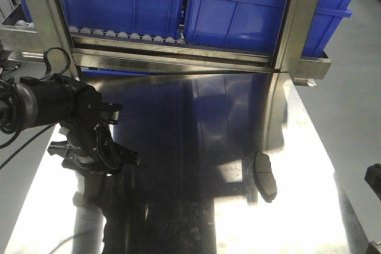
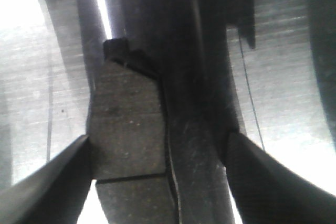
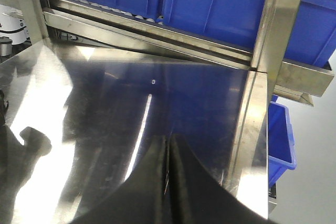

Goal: Move and align brake pads A on conveyor
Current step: 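Close the left gripper on the brake pad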

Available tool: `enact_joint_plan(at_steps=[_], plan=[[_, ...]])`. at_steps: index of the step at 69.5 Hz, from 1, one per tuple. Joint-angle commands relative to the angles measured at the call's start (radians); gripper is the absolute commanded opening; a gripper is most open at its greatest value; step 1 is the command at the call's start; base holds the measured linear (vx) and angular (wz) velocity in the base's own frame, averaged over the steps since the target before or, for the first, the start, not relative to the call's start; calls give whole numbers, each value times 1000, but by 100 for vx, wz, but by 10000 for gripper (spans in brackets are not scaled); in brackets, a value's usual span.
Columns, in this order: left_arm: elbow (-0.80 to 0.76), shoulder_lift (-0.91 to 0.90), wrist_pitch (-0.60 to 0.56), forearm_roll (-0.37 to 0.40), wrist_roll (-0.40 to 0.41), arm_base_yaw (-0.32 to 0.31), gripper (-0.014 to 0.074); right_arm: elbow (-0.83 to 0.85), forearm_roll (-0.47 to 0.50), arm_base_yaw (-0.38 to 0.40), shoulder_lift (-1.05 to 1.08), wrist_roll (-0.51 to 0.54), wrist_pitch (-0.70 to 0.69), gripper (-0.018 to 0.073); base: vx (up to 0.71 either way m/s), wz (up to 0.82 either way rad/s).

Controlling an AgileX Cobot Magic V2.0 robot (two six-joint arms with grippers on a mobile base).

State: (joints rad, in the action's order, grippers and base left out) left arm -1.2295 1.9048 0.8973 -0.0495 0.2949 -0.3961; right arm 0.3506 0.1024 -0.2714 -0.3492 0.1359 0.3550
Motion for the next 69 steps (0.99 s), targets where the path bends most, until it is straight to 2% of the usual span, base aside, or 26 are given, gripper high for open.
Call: enact_joint_plan(at_steps=[1,20,30,42,69], plan=[[-24,-45,12,5,1,2,413,29,-1,2,-6,9,-73,-6,0,0],[-24,-45,14,6,4,2,190,29,-1,2,-6,9,-73,-6,0,0],[-24,-45,6,6,4,2,111,29,-1,2,-6,9,-73,-6,0,0],[-24,-52,-16,10,4,2,74,29,-1,2,-6,9,-73,-6,0,0],[-24,-152,-77,1,2,2,73,29,-1,2,-6,9,-73,-6,0,0]])
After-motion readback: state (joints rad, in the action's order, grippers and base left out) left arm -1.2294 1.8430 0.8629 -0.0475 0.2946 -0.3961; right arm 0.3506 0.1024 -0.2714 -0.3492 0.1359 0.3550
